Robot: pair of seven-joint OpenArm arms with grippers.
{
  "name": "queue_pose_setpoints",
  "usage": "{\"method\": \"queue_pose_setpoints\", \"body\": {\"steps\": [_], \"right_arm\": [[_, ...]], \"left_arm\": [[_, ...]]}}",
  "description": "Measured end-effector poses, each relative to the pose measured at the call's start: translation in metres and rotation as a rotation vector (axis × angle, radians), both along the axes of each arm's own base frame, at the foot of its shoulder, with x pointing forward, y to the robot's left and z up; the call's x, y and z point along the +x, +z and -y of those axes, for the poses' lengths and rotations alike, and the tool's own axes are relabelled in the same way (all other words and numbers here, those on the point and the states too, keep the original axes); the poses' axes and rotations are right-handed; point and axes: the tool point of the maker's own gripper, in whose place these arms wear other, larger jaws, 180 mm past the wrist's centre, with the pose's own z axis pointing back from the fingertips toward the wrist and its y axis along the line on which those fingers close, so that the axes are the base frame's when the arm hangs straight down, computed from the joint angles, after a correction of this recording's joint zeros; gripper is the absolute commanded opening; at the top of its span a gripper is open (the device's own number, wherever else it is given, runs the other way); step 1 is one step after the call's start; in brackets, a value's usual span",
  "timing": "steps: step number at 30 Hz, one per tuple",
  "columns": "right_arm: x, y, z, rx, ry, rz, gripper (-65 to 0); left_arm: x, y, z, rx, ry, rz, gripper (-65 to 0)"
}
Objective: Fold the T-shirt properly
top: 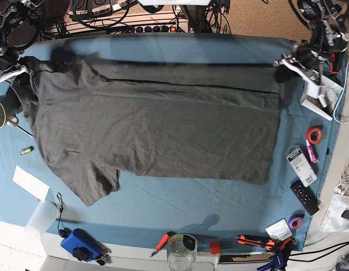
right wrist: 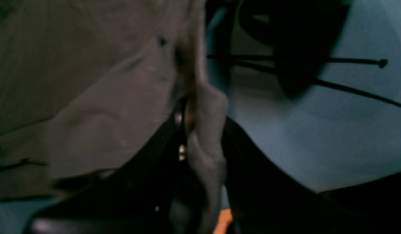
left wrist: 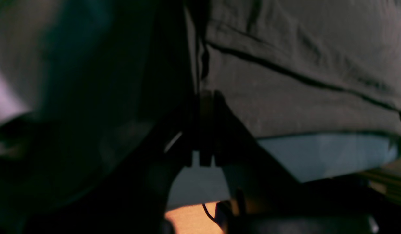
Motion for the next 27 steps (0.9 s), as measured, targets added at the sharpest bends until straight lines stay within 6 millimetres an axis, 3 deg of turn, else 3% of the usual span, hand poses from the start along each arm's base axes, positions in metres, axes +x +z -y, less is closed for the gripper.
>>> {"method": "queue_pose_setpoints", "body": {"steps": [13,18,24,26,27], "right_arm": [[-0.015,-0.01,0.001,-0.009,0.002,-0.089,-65.0],[-0.031,-0.018,0.001,-0.009,0.002,-0.135,-65.0],[-0.029,-0.017,0.002,-0.012,0.0,-0.124,-65.0],[-0.029,-0.016,0.002,-0.015,0.004,-0.12,-64.6],[-0.027,-0.015,0.001,-0.025,0.022,-0.111,-60.5]], "left_arm": [[-0.026,-0.007,-0.002,-0.011,-0.039,-0.073,-65.0],[-0.028,-0.007,-0.002,-0.008,-0.042,-0.079,-65.0],[-0.028,-0.007,-0.002,-0.008,-0.042,-0.079,-65.0],[-0.027,-0.007,-0.002,-0.008,-0.042,-0.078,-56.1],[-0.027,-0.007,-0.002,-0.008,-0.042,-0.078,-51.4]]}}
